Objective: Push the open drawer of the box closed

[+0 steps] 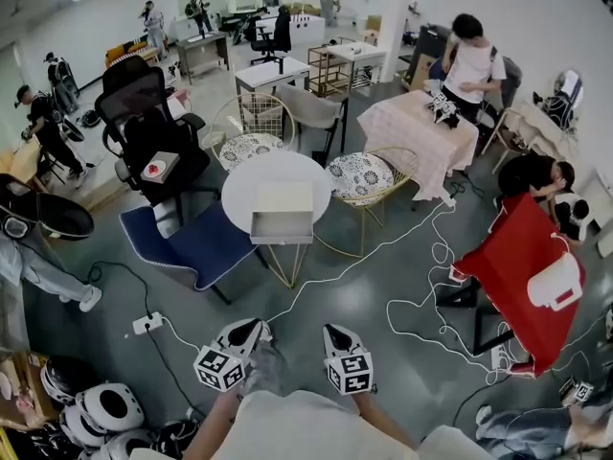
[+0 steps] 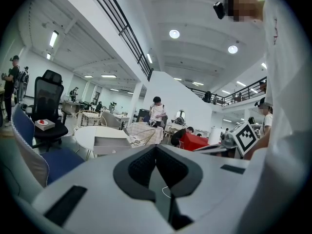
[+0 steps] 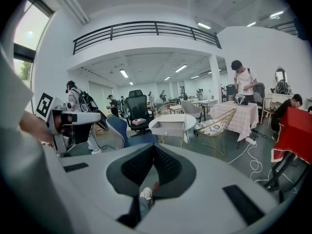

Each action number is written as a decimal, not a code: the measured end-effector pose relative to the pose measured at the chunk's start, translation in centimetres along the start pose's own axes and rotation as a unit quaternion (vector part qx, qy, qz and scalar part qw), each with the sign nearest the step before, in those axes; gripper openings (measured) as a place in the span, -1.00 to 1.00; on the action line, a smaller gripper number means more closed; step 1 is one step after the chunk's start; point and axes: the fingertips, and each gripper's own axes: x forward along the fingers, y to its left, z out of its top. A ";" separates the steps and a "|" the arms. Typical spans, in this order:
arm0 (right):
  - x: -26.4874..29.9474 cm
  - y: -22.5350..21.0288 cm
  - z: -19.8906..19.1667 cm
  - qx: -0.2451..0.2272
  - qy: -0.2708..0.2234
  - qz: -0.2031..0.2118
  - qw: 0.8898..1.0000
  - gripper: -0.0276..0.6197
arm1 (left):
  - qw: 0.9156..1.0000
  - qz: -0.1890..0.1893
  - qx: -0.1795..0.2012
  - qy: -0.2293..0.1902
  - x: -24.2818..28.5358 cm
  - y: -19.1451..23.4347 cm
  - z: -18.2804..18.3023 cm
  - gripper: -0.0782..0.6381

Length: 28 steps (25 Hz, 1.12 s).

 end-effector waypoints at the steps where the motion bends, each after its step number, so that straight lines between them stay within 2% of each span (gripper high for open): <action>1: 0.3 -0.1 0.2 0.002 0.000 0.001 1.000 -0.87 | 1.000 -0.001 0.000 0.000 0.3 0.4 0.1 -0.75; 16: 8.5 -1.4 2.0 0.012 0.025 -0.005 1.000 -0.87 | 1.000 -0.011 -0.015 0.015 5.3 7.8 1.1 -0.75; 22: 13.2 -1.9 3.4 0.008 0.036 -0.008 0.999 -0.86 | 0.999 -0.012 -0.031 0.019 7.7 12.6 1.3 -0.75; 28: 17.9 -2.8 6.1 0.010 0.047 -0.020 0.999 -0.86 | 0.999 -0.022 -0.041 0.018 10.7 17.1 3.3 -0.75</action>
